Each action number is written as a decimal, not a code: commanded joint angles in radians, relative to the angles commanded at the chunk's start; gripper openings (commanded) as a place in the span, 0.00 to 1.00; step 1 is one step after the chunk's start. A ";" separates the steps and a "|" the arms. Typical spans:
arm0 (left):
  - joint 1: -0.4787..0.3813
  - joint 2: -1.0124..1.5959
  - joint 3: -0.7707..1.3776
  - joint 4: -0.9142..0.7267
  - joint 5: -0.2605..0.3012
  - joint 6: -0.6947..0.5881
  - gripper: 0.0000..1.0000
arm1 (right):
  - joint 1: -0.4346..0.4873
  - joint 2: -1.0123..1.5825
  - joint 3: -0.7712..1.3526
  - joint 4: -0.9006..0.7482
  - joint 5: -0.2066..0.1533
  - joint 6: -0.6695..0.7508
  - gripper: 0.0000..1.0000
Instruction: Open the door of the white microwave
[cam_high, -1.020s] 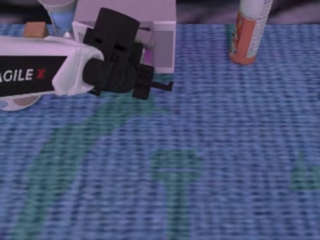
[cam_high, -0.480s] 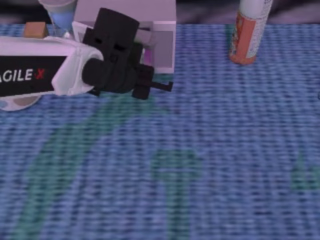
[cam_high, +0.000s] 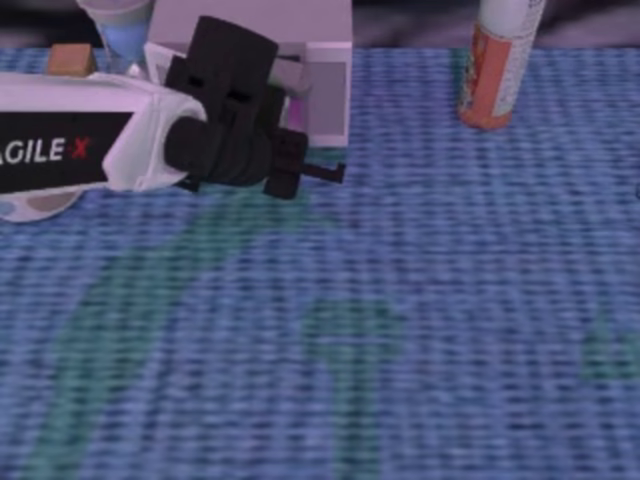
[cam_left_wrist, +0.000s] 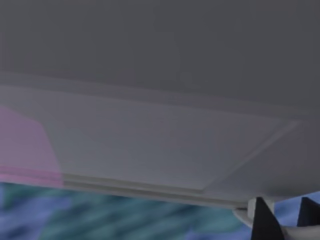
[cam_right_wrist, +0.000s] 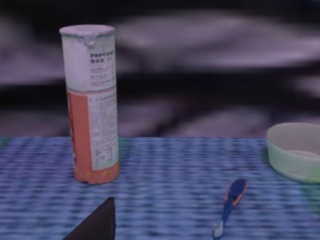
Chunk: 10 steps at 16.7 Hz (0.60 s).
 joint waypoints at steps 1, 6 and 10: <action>0.000 0.000 0.000 0.000 0.000 0.000 0.00 | 0.000 0.000 0.000 0.000 0.000 0.000 1.00; -0.008 0.002 0.003 -0.001 0.008 -0.005 0.00 | 0.000 0.000 0.000 0.000 0.000 0.000 1.00; 0.006 -0.014 -0.022 0.005 0.030 0.028 0.00 | 0.000 0.000 0.000 0.000 0.000 0.000 1.00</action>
